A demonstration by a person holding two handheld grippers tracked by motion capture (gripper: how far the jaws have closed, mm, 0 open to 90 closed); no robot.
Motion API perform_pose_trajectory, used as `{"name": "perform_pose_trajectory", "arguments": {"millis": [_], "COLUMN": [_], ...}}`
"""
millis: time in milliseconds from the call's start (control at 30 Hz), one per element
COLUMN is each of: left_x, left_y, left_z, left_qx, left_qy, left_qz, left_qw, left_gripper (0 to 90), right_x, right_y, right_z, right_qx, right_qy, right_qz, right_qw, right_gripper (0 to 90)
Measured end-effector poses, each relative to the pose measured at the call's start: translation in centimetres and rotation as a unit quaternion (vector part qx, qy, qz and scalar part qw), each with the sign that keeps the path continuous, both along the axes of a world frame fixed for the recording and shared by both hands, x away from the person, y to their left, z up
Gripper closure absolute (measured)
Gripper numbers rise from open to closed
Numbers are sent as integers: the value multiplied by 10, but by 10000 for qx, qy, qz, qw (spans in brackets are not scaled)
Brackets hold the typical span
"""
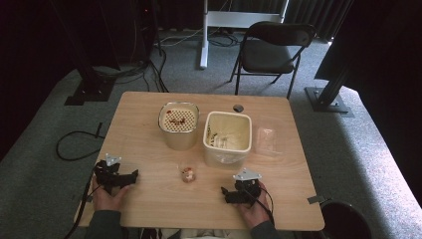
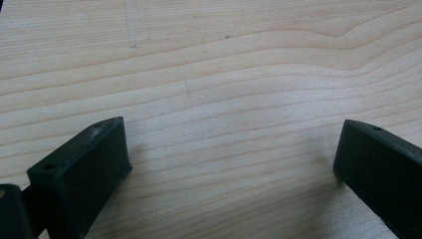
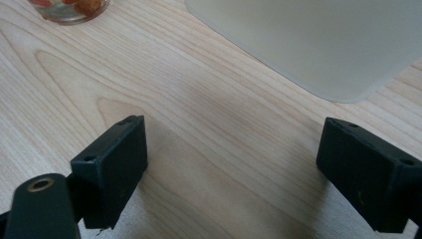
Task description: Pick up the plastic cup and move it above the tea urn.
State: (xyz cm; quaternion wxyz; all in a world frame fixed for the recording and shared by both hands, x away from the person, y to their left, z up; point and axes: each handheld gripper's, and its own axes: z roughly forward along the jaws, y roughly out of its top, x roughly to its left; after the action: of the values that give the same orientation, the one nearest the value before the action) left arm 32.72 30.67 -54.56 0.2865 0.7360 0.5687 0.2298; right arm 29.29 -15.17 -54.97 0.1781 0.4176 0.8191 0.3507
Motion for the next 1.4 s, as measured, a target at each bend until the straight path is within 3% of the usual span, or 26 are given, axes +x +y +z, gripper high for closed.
{"name": "perform_pose_trajectory", "arguments": {"millis": [267, 367, 400, 433, 567, 733, 767, 800, 933, 967, 1033, 1200, 1300, 1400], "left_x": [-3, -4, -4, -4, -4, -4, -4, -4, -4, -4, -3, -3, -3, -3], "left_y": [-5, -5, -5, -5, -6, -5, -5, -6, -6, -6, -6, -6, -6, -6], "left_z": [0, 0, 0, 0, 0, 0, 0, 0, 0, 0, 0, 0, 0, 0], "left_qx": [-7, 1, 1, 0, -3, -7, -7, -9, -5, -5, -6, -7, -5, -7], "left_qy": [-1, 0, 0, 0, 0, -4, -4, -5, -5, -5, -5, -11, -10, -10], "left_qz": [104, 82, 82, 82, 96, 95, 95, 97, 101, 101, 108, 109, 108, 111], "left_qw": [9999, 10000, 10000, 10000, 10000, 10000, 10000, 10000, 9999, 9999, 9999, 9999, 9999, 9999], "left_gripper": [15, 15, 15, 15, 15, 15, 15, 15, 15, 15, 15, 15, 15, 15], "right_x": [-3, -7, -7, -7, -6, 0, 0, 5, 18, 18, 35, 70, 86, 97], "right_y": [-2, -7, -7, -13, -32, -69, -69, -85, -107, -107, -122, -139, -148, -154], "right_z": [0, 5, 5, 9, 21, 46, 46, 58, 77, 77, 85, 81, 72, 65], "right_qx": [18, -25, -25, -81, 12, 155, 155, 151, 66, 66, -17, -259, -220, -60], "right_qy": [-14, 37, 37, 85, -17, -342, -342, -481, -690, -690, -739, -597, -421, -192], "right_qz": [64, -46, -46, -208, -620, -1203, -1203, -1496, -1882, -1882, -2073, -2390, -2530, -2570], "right_qw": [10000, 10000, 10000, 9997, 9981, 9920, 9920, 9875, 9797, 9797, 9755, 9688, 9663, 9662], "right_gripper": [153, 334, 334, 393, 441, 522, 522, 542, 573, 573, 590, 619, 623, 652]}}
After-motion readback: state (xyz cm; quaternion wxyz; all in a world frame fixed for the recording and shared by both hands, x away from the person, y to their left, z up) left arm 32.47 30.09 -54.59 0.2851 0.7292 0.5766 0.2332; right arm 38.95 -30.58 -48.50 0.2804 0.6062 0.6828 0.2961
